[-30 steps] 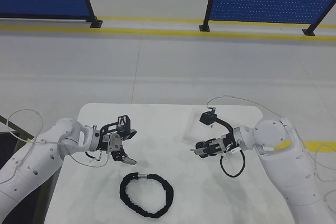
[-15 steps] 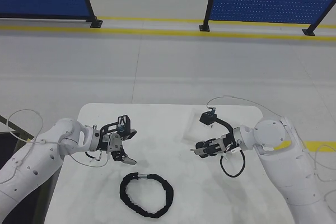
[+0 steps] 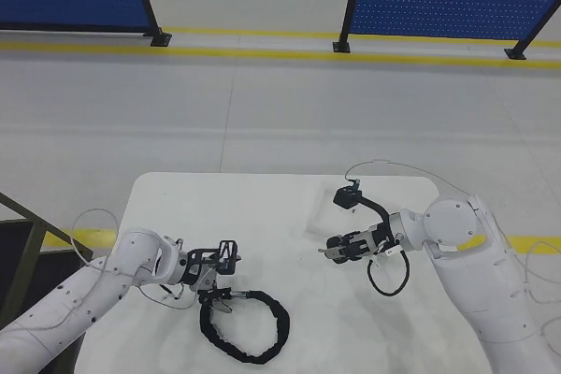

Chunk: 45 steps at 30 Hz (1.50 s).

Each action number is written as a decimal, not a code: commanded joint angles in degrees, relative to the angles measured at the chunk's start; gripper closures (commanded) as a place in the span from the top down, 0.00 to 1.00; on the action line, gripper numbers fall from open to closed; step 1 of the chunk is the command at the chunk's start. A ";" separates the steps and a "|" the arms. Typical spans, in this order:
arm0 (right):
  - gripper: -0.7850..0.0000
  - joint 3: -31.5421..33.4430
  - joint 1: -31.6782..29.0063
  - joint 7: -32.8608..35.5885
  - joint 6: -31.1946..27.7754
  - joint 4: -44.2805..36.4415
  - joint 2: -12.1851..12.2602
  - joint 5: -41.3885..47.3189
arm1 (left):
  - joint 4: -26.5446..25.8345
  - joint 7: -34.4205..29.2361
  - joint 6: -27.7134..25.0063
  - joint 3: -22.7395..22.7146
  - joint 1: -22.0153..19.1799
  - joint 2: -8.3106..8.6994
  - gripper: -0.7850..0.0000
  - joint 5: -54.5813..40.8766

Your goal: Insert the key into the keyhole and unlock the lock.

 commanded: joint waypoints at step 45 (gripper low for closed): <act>0.00 0.00 0.00 0.00 0.00 0.00 0.00 0.00 | 15.03 40.39 4.89 2.15 0.55 -6.83 0.00 32.21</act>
